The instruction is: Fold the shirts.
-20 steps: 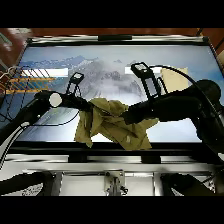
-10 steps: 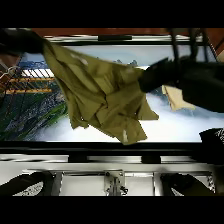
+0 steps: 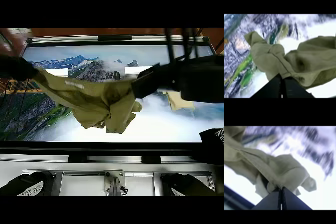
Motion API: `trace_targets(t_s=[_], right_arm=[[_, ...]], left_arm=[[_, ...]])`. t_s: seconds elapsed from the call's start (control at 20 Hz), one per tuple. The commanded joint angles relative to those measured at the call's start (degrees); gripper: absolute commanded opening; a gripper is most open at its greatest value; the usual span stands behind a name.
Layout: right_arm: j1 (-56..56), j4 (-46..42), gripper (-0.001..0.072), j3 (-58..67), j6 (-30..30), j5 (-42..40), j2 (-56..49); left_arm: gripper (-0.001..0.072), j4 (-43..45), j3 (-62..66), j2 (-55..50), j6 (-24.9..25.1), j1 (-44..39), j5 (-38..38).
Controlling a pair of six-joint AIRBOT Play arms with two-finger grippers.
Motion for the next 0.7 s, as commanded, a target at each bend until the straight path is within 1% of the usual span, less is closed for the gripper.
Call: trace_targets(t_s=[0.0,0.15,0.25,0.3,0.35,0.4,0.45,0.55,0.6,0.65], right_arm=[[0.02,6.43,0.0070,-2.54,3.21,-8.59,-3.80],[0.02,6.71,0.0070,-4.35,3.67,-6.12,-8.22],[0.02,6.95,0.0070,-4.35,3.69,-2.43,-10.12],[0.02,6.93,0.0070,-4.35,3.76,-0.57,-10.40],[0.02,6.95,0.0070,-4.35,3.89,0.87,-10.43],[0.02,6.93,0.0070,-4.35,3.93,1.55,-10.43],[0.02,6.95,0.0070,-4.35,4.00,1.53,-10.43],[0.02,7.06,0.0070,-4.35,4.46,0.55,-10.43],[0.02,7.06,0.0070,-4.35,4.59,-0.02,-10.43],[0.02,7.04,0.0070,-4.35,4.59,-0.50,-10.43]], left_arm=[[0.0033,-2.82,-13.16,0.31,-0.44,-0.63,2.21],[0.0034,-6.27,-21.00,0.31,-1.22,-0.94,6.27],[0.0034,-6.25,-23.26,0.31,-1.18,-0.92,5.64],[0.0050,-6.25,-23.54,0.28,-1.09,-0.92,4.85],[0.0223,-6.25,-23.50,0.33,0.52,-0.92,4.50],[0.0491,-6.21,-23.39,0.37,2.14,-0.87,4.50],[0.0596,-5.70,-22.91,0.33,3.23,-0.42,4.52],[0.0599,-1.90,-20.61,0.37,4.04,1.68,4.35],[0.0595,1.60,-18.71,0.37,4.07,3.19,4.33],[0.0591,6.21,-16.48,0.37,5.16,5.31,4.37]])
